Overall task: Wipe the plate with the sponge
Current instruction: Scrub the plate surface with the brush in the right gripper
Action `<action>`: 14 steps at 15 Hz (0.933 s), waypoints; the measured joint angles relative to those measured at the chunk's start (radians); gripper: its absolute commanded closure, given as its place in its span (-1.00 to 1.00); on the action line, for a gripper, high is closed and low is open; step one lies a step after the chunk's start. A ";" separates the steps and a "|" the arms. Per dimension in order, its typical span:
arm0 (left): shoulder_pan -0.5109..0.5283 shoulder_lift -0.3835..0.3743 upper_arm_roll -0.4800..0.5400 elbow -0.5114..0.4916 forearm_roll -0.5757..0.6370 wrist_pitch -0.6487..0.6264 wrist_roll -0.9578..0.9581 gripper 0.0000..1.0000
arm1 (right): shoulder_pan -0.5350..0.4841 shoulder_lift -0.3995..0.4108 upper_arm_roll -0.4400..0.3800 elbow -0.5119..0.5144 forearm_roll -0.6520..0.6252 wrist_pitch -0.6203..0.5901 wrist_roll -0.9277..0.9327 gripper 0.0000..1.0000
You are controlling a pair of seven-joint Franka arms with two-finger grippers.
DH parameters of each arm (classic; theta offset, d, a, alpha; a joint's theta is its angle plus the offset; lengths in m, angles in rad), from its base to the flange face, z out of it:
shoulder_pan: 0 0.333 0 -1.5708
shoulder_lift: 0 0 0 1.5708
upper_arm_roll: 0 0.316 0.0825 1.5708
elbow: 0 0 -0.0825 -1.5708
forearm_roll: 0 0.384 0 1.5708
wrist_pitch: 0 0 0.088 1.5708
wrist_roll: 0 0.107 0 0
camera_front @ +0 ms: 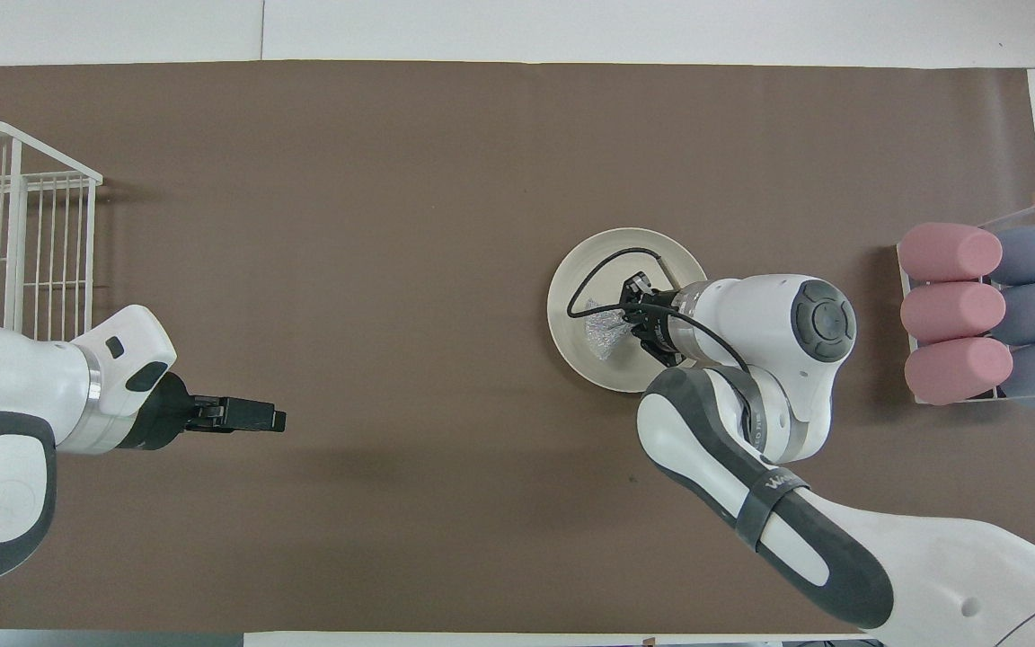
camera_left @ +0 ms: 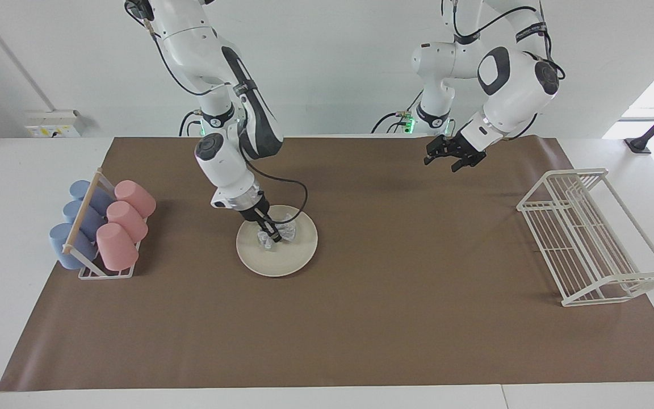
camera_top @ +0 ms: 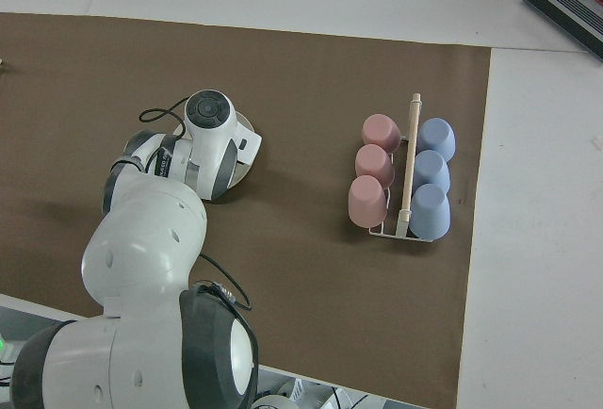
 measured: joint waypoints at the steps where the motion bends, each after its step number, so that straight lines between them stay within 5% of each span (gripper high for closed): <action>1: 0.000 0.000 0.000 0.000 0.000 0.000 0.000 -1.00 | 0.021 0.002 0.000 0.000 0.000 0.006 0.033 1.00; 7: 0.000 0.000 0.000 0.000 0.000 0.001 -0.001 -1.00 | 0.049 0.006 0.000 0.001 0.000 0.013 0.098 1.00; 14: 0.000 0.000 0.000 0.000 0.000 0.002 -0.002 -1.00 | -0.076 0.007 0.000 0.004 0.011 0.011 -0.139 1.00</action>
